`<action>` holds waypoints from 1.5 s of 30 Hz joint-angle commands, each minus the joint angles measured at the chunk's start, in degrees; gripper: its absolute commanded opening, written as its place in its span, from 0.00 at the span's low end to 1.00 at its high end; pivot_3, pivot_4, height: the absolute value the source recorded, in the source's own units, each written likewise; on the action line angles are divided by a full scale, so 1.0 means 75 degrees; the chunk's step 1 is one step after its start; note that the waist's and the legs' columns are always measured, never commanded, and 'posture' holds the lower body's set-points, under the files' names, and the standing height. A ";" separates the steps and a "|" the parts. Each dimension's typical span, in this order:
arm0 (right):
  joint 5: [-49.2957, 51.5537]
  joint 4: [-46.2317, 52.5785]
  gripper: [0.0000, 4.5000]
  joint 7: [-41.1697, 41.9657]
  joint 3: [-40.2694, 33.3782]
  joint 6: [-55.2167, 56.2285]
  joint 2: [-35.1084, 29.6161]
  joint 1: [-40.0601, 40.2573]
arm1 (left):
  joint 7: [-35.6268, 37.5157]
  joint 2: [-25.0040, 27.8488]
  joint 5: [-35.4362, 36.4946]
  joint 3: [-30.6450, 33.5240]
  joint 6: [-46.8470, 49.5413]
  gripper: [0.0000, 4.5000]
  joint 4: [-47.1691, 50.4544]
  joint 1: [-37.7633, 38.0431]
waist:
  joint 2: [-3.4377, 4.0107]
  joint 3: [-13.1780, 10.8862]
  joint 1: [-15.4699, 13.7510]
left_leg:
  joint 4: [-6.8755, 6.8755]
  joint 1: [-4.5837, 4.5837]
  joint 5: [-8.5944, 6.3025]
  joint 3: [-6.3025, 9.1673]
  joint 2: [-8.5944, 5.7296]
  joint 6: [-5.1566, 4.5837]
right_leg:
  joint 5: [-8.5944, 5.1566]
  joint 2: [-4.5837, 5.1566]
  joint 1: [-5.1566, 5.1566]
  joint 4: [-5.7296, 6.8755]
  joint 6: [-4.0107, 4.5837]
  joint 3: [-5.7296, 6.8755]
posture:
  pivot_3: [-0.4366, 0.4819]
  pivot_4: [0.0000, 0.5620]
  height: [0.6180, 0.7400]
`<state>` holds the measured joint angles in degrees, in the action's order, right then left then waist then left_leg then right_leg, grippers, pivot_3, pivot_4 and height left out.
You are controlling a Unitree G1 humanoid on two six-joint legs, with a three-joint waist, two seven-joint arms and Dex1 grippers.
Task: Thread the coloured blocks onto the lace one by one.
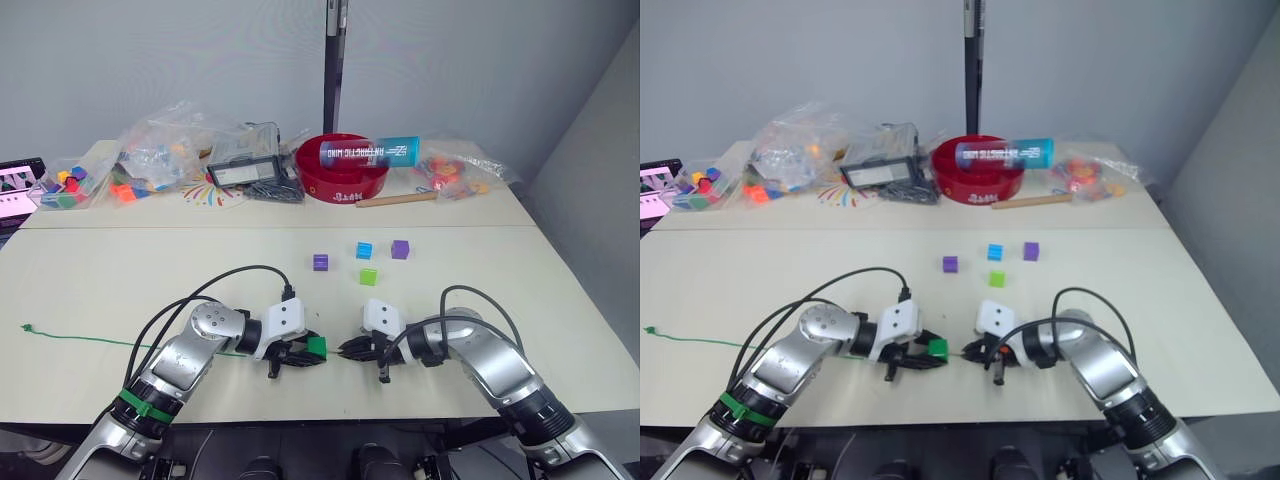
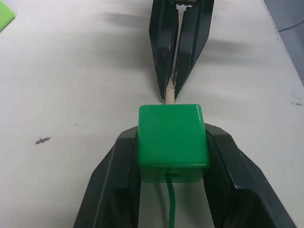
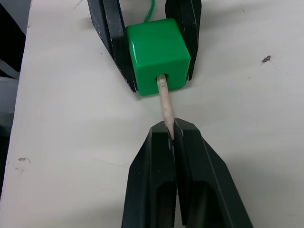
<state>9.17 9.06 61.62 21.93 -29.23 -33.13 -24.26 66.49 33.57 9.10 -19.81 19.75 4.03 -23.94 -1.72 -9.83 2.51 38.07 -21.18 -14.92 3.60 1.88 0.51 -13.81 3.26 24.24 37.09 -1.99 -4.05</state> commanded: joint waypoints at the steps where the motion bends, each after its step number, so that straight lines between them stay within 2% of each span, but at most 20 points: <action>1: -0.0027 0.0122 0.00 0.0004 -0.0042 0.0091 -0.0061 -0.0044 | 0.0122 0.0104 0.0053 0.0098 -0.0188 0.27 0.0077 -0.0017 | 0.0000 0.0000 0.0000 | 0.0000 0.0000 0.0000 0.0000 0.0000 0.0000 | 0.0000 0.0000 0.0000 0.0000 0.0000 0.0000 | 0.48 0.27 0.92; 5: -0.0019 0.0061 0.00 0.0079 -0.0070 0.0090 -0.0094 -0.0140 | 0.0369 0.0661 0.0221 0.0554 -0.0387 0.27 0.0003 0.0262 | 0.0000 0.0000 0.0024 | 0.0000 0.0000 0.0000 0.0000 0.0001 0.0000 | 0.0000 -0.0001 0.0001 0.0000 0.0000 0.0000 | 0.48 0.27 0.92; 9: -0.0030 0.0005 0.00 0.0147 -0.0064 0.0149 -0.0132 -0.0188 | 0.0818 0.1643 0.0399 0.1470 -0.1532 0.27 -0.0718 0.0939 | 0.0001 0.0000 0.0079 | -0.0003 0.0006 -0.0001 -0.0001 0.0009 -0.0001 | 0.0000 -0.0006 0.0004 0.0002 0.0003 -0.0001 | 0.48 0.27 0.92; 11: -0.0031 -0.0021 0.00 0.0159 -0.0059 0.0179 -0.0144 -0.0193 | 0.0944 0.1919 0.0446 0.1757 -0.1996 0.27 -0.1101 0.1132 | 0.0001 -0.0001 0.0071 | -0.0005 0.0008 -0.0001 0.0000 0.0010 -0.0001 | -0.0001 -0.0006 0.0003 0.0003 0.0004 0.0001 | 0.48 0.27 0.92; 16: -0.0040 -0.0127 0.00 0.0207 -0.0037 0.0301 -0.0140 -0.0234 | 0.1783 0.2897 0.0488 0.2566 -0.3853 0.27 -0.3504 0.1366 | 0.0001 -0.0001 0.0117 | -0.0007 0.0011 -0.0001 -0.0003 0.0014 -0.0001 | -0.0001 -0.0010 0.0005 0.0003 0.0007 0.0001 | 0.48 0.27 0.92; 22: -0.0063 -0.0233 0.00 0.0295 0.0001 0.0410 -0.0114 -0.0297 | 0.2284 0.3031 0.0332 0.2640 -0.5171 0.27 -0.5291 0.1035 | 0.0007 0.0001 0.0171 | -0.0016 0.0016 -0.0001 -0.0008 0.0019 -0.0001 | -0.0001 -0.0013 0.0005 0.0005 0.0014 0.0002 | 0.48 0.27 0.92; 26: -0.0102 -0.0292 0.00 0.0330 0.0020 0.0451 -0.0064 -0.0349 | 0.2347 0.2879 0.0339 0.2569 -0.5384 0.27 -0.5612 0.0892 | 0.0013 0.0004 0.0188 | -0.0017 0.0019 -0.0001 -0.0008 0.0020 -0.0001 | -0.0001 -0.0015 0.0005 0.0012 0.0014 0.0001 | 0.48 0.27 0.92; 27: -0.0107 -0.0299 0.00 0.0333 0.0023 0.0452 -0.0048 -0.0365 | 0.2507 0.2864 0.0437 0.2536 -0.5220 0.49 -0.5568 0.0888 | 0.0015 0.0004 0.0194 | -0.0017 0.0019 -0.0001 -0.0008 0.0020 -0.0001 | -0.0001 -0.0015 0.0005 0.0013 0.0014 0.0001 | 0.48 0.27 0.92; 32: -0.0106 -0.0256 0.00 0.0378 0.0003 0.0467 -0.0043 -0.0322 | 0.2668 0.2904 0.0734 0.2764 -0.4720 0.84 -0.5078 0.0855 | 0.0016 0.0004 0.0183 | -0.0016 0.0013 -0.0001 -0.0010 0.0017 -0.0001 | -0.0003 -0.0011 0.0007 0.0010 0.0010 0.0000 | 0.48 0.27 0.92; 34: -0.0095 -0.0231 0.00 0.0394 0.0004 0.0465 -0.0037 -0.0307 | 0.2730 0.3099 0.1036 0.2937 -0.3968 0.99 -0.4430 0.0802 | 0.0014 0.0003 0.0170 | -0.0016 0.0008 -0.0001 -0.0010 0.0016 -0.0002 | -0.0003 -0.0009 0.0011 0.0008 0.0009 0.0001 | 0.48 0.27 0.92; 42: -0.0069 -0.0185 0.00 0.0428 0.0004 0.0443 0.0019 -0.0307 | 0.3186 0.4042 0.2048 0.3399 -0.1500 1.00 -0.2099 0.0553 | -0.0005 -0.0006 0.0162 | -0.0016 -0.0002 -0.0002 -0.0006 0.0017 -0.0002 | -0.0004 -0.0010 0.0018 0.0005 0.0008 0.0004 | 0.48 0.27 0.92; 45: -0.0099 -0.0208 0.00 0.0406 0.0041 0.0430 0.0101 -0.0348 | 0.2952 0.3854 0.2182 0.3257 -0.1073 1.00 -0.1149 0.0584 | -0.0004 -0.0006 0.0155 | -0.0017 -0.0001 -0.0001 -0.0007 0.0015 -0.0002 | -0.0005 -0.0008 0.0016 0.0004 0.0006 0.0003 | 0.48 0.27 0.92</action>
<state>8.04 6.20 64.65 22.24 -26.36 -32.43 -26.23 89.13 62.67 24.17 4.49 10.26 -7.34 -19.57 -1.75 -9.87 3.67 37.95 -21.19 -14.93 3.55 2.00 0.49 -13.85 3.20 24.36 37.12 -1.94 -4.02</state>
